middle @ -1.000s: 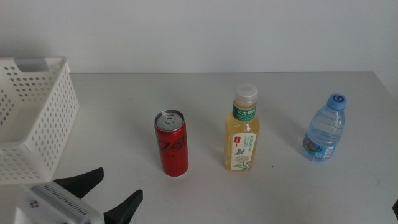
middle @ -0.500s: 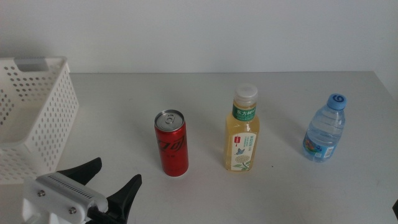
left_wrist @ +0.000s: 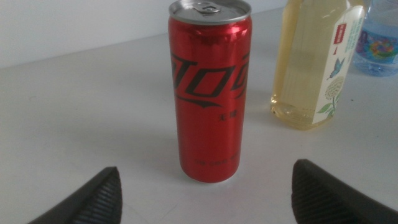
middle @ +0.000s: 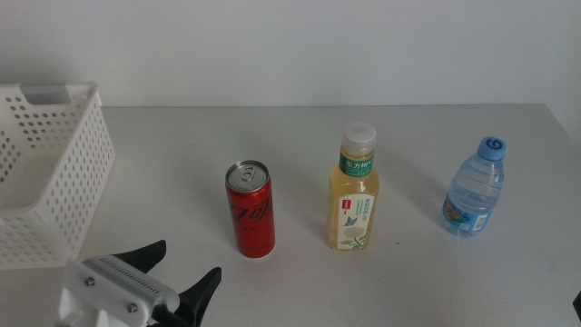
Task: Use arms to grab the bottles and put them into the dustbin to the left of the table.
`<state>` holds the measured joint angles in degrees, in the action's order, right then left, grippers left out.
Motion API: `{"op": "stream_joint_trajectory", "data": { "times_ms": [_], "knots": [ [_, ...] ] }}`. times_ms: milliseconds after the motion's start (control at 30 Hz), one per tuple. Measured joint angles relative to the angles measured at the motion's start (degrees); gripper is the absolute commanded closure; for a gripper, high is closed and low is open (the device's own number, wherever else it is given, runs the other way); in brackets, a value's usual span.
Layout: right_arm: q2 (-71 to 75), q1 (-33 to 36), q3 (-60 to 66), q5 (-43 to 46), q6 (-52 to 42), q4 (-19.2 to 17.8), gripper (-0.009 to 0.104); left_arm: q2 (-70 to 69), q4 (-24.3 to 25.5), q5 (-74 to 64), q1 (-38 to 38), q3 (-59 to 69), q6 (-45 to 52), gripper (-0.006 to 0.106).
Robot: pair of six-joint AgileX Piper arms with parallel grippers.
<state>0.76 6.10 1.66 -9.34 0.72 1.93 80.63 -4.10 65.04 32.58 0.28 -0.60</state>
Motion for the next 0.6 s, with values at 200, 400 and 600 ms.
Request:
{"op": "stream_joint_trajectory", "data": {
  "times_ms": [200,400,600],
  "knots": [
    [0.00,0.00,0.00,0.00,0.00,0.00,0.001,5.52,-0.06,0.04,0.00,-3.66,-0.45,0.007],
    [0.00,0.00,0.00,0.00,0.00,0.00,0.001,10.53,-0.06,0.04,0.00,-8.07,-1.29,0.007],
    [0.00,0.00,0.00,0.00,0.00,0.00,0.001,14.68,-0.23,0.04,-0.06,-12.89,-1.29,0.007]
  ]
}}
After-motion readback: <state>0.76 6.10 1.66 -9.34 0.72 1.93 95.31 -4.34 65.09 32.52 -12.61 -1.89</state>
